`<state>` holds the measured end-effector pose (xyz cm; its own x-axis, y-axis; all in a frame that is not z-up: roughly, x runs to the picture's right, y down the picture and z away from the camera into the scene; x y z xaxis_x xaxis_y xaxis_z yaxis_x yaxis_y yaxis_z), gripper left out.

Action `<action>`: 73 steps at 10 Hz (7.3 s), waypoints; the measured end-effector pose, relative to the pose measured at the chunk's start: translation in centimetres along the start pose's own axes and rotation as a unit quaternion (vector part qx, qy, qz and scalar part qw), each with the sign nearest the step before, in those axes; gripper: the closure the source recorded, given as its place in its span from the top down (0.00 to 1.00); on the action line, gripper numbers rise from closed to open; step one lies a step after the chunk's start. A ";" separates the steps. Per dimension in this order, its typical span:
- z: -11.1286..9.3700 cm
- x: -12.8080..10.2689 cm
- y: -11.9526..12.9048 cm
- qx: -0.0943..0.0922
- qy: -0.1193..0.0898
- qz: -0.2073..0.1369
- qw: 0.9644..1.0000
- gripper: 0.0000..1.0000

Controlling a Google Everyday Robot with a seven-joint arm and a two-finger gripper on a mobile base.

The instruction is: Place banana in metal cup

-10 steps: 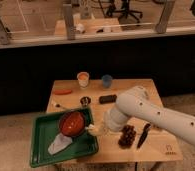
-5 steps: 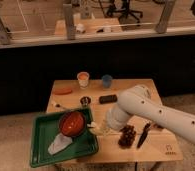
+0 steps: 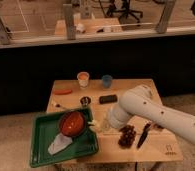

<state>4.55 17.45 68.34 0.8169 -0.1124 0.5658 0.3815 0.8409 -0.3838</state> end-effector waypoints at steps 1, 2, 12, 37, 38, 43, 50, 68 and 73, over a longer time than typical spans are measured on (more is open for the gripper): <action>-0.3 0.6 -1.2 0.021 -0.002 0.007 1.000 0.07; -1.0 1.6 -2.8 0.050 -0.010 0.019 0.999 0.07; -3.9 2.3 -8.8 0.155 -0.089 0.036 0.983 0.07; 5.2 1.5 -19.3 0.190 -0.204 -0.012 0.960 0.07; 5.5 1.9 -19.3 0.190 -0.201 -0.008 0.961 0.07; 5.8 3.8 -19.3 0.187 -0.198 0.008 0.962 0.07; 5.9 4.9 -18.1 0.174 -0.195 -0.012 0.965 0.07; 7.0 4.7 -17.4 0.125 -0.195 -0.054 0.971 0.80; 6.7 5.7 -17.5 0.127 -0.197 -0.029 0.972 0.80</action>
<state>-0.41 5.64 83.16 0.5499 0.0059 0.8352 0.2622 0.9482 -0.1793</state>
